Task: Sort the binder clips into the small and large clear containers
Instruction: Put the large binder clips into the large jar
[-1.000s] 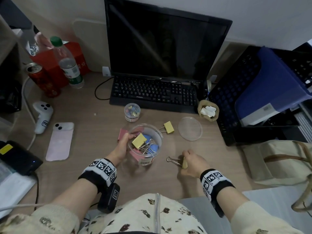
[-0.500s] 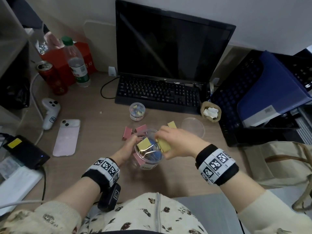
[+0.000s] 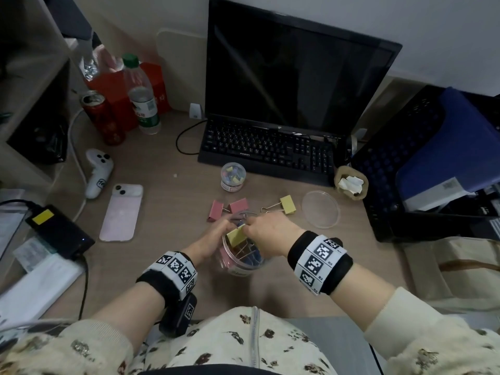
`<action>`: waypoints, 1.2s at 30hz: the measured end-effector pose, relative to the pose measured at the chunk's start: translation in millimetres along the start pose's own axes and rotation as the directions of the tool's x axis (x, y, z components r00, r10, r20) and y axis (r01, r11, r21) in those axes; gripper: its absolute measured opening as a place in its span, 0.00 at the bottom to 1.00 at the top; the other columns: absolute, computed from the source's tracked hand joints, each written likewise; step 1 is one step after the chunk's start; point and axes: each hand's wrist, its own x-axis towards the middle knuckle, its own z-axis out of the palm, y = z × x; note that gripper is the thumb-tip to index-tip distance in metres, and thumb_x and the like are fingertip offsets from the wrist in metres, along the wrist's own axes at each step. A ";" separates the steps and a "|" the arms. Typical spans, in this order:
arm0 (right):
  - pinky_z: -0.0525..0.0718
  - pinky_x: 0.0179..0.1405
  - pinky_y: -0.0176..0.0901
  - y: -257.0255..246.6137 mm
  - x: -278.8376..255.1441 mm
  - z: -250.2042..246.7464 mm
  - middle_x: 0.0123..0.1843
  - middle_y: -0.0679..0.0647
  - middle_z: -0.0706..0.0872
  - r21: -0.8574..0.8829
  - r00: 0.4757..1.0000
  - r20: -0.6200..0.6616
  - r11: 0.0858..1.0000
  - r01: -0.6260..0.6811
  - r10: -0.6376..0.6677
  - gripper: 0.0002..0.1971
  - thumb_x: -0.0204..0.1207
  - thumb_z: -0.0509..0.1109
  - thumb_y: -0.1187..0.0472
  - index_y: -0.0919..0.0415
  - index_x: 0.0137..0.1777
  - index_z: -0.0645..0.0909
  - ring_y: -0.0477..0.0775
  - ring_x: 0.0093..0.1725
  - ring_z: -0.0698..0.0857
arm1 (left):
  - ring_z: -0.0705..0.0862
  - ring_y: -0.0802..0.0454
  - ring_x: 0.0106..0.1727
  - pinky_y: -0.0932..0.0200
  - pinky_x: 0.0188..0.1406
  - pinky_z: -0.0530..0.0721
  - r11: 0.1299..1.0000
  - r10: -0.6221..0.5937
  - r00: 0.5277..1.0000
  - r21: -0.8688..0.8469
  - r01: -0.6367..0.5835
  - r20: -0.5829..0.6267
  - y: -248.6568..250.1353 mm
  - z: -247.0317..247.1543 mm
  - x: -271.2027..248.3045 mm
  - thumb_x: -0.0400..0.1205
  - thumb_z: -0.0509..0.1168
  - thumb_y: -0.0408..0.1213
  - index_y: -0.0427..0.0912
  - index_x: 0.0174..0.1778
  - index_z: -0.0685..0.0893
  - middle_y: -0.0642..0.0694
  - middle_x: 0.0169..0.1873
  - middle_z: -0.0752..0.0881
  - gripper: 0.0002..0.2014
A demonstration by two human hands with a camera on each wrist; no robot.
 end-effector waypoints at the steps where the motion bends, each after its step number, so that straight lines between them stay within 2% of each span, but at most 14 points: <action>1: 0.74 0.38 0.48 -1.0 2.2 1.8 0.62 0.54 0.81 0.002 1.000 -0.009 1.000 -0.011 0.011 0.23 0.75 0.73 0.57 0.57 0.69 0.74 0.59 0.58 0.83 | 0.81 0.41 0.61 0.43 0.65 0.78 1.000 -0.013 1.000 -0.010 0.013 -0.001 0.4 -1.0 0.2 0.63 0.65 0.50 0.47 0.59 0.81 0.43 0.55 0.84 0.27; 5: 0.73 0.47 0.48 -1.3 10.7 7.7 0.66 0.54 0.81 -0.004 0.998 -0.014 0.998 -0.065 0.064 0.23 0.76 0.73 0.53 0.55 0.70 0.76 0.57 0.66 0.79 | 0.83 0.50 0.54 0.60 0.48 0.82 1.000 -0.017 1.000 0.006 0.017 -0.008 4.1 -0.9 2.2 0.70 0.57 0.45 0.40 0.67 0.77 0.43 0.56 0.83 0.28; 9: 0.73 0.62 0.49 4.4 14.0 14.1 0.70 0.54 0.78 0.019 0.993 -0.096 0.998 -0.065 0.067 0.24 0.75 0.74 0.54 0.54 0.71 0.76 0.56 0.70 0.76 | 0.84 0.57 0.45 0.70 0.37 0.82 1.000 -0.025 1.000 0.004 0.025 -0.016 -0.9 -3.2 10.8 0.84 0.53 0.35 0.37 0.70 0.75 0.45 0.49 0.84 0.19; 11: 0.75 0.58 0.47 6.8 12.9 13.5 0.65 0.53 0.81 0.069 0.980 -0.185 0.995 -0.068 0.080 0.25 0.69 0.79 0.53 0.55 0.66 0.80 0.55 0.66 0.79 | 0.84 0.58 0.39 0.71 0.33 0.81 0.999 -0.044 0.999 0.015 0.044 -0.016 -1.9 -5.4 14.9 0.86 0.51 0.34 0.36 0.68 0.76 0.45 0.43 0.84 0.17; 13: 0.79 0.42 0.45 11.3 12.4 15.7 0.51 0.50 0.87 0.121 0.951 -0.293 0.990 -0.070 0.103 0.23 0.55 0.85 0.53 0.54 0.52 0.86 0.53 0.50 0.86 | 0.84 0.59 0.37 0.71 0.31 0.81 0.998 -0.057 0.998 0.017 0.057 -0.015 -2.2 -8.1 18.6 0.87 0.48 0.31 0.37 0.68 0.76 0.45 0.41 0.84 0.17; 14: 0.77 0.39 0.45 15.8 13.3 18.2 0.48 0.51 0.87 0.171 0.928 -0.356 0.984 -0.048 0.107 0.20 0.56 0.84 0.55 0.55 0.49 0.87 0.55 0.46 0.86 | 0.84 0.59 0.37 0.71 0.31 0.81 0.998 -0.065 0.998 0.017 0.065 -0.023 -1.8 -9.4 20.6 0.87 0.47 0.30 0.38 0.69 0.76 0.44 0.42 0.84 0.17; 17: 0.76 0.42 0.49 34.8 14.5 22.8 0.50 0.52 0.85 0.331 0.869 -0.460 0.943 -0.020 0.180 0.15 0.72 0.72 0.56 0.57 0.58 0.83 0.57 0.49 0.82 | 0.85 0.58 0.38 0.70 0.30 0.81 0.996 -0.091 0.995 0.001 0.091 -0.034 1.2 -11.8 24.2 0.86 0.52 0.36 0.42 0.69 0.76 0.44 0.45 0.85 0.17; 19: 0.80 0.40 0.50 51.5 14.1 25.6 0.49 0.52 0.84 0.405 0.803 -0.532 0.914 -0.038 0.269 0.13 0.74 0.71 0.57 0.58 0.57 0.82 0.57 0.47 0.83 | 0.86 0.61 0.35 0.71 0.28 0.80 0.994 -0.105 0.994 -0.034 0.103 -0.035 3.1 -12.9 28.0 0.85 0.53 0.37 0.40 0.69 0.76 0.44 0.45 0.84 0.18; 21: 0.80 0.45 0.51 71.1 18.3 34.1 0.53 0.53 0.83 0.493 0.793 -0.481 0.863 -0.107 0.373 0.15 0.75 0.69 0.60 0.59 0.61 0.80 0.56 0.50 0.82 | 0.86 0.63 0.31 0.72 0.26 0.80 0.994 -0.096 0.994 -0.066 0.093 -0.045 7.7 -12.3 30.0 0.80 0.58 0.38 0.39 0.64 0.78 0.42 0.43 0.82 0.17; 25: 0.77 0.59 0.53 105.1 29.2 66.1 0.68 0.54 0.74 0.566 0.845 -0.125 0.737 -0.370 0.520 0.24 0.74 0.69 0.58 0.57 0.70 0.72 0.59 0.65 0.75 | 0.81 0.45 0.52 0.62 0.40 0.84 0.989 -0.101 0.989 -0.117 0.088 -0.112 5.4 -18.8 36.7 0.61 0.63 0.48 0.40 0.66 0.80 0.29 0.62 0.76 0.35; 28: 0.74 0.65 0.56 113.1 35.4 90.9 0.75 0.56 0.67 0.509 0.872 0.068 0.735 -0.448 0.485 0.29 0.73 0.71 0.56 0.55 0.74 0.67 0.62 0.72 0.70 | 0.77 0.31 0.64 0.51 0.50 0.82 0.974 -0.142 0.980 -0.198 0.114 -0.138 2.4 -23.4 38.2 0.60 0.64 0.52 0.49 0.59 0.85 0.22 0.73 0.68 0.30; 31: 0.75 0.65 0.56 114.4 42.4 107.2 0.79 0.52 0.62 0.515 0.883 0.099 0.736 -0.439 0.458 0.29 0.76 0.67 0.56 0.50 0.77 0.63 0.62 0.73 0.70 | 0.77 0.35 0.60 0.44 0.60 0.79 0.970 -0.117 0.983 -0.230 0.082 -0.140 2.0 -27.2 37.6 0.60 0.65 0.51 0.46 0.61 0.86 0.20 0.70 0.70 0.31; 34: 0.79 0.58 0.53 115.2 47.8 111.2 0.73 0.53 0.69 0.529 0.879 0.098 0.724 -0.443 0.466 0.27 0.74 0.69 0.59 0.53 0.72 0.67 0.61 0.67 0.74 | 0.79 0.41 0.56 0.59 0.47 0.84 0.978 -0.103 0.985 -0.194 0.074 -0.141 6.7 -26.1 37.1 0.58 0.63 0.52 0.44 0.63 0.82 0.28 0.61 0.77 0.35; 36: 0.80 0.53 0.50 114.9 48.5 111.4 0.69 0.54 0.72 0.520 0.881 0.124 0.726 -0.449 0.456 0.26 0.71 0.71 0.59 0.56 0.69 0.69 0.60 0.64 0.77 | 0.78 0.41 0.55 0.59 0.46 0.83 0.979 -0.090 0.987 -0.191 0.063 -0.133 6.5 -25.2 38.5 0.59 0.63 0.51 0.44 0.62 0.82 0.31 0.59 0.76 0.33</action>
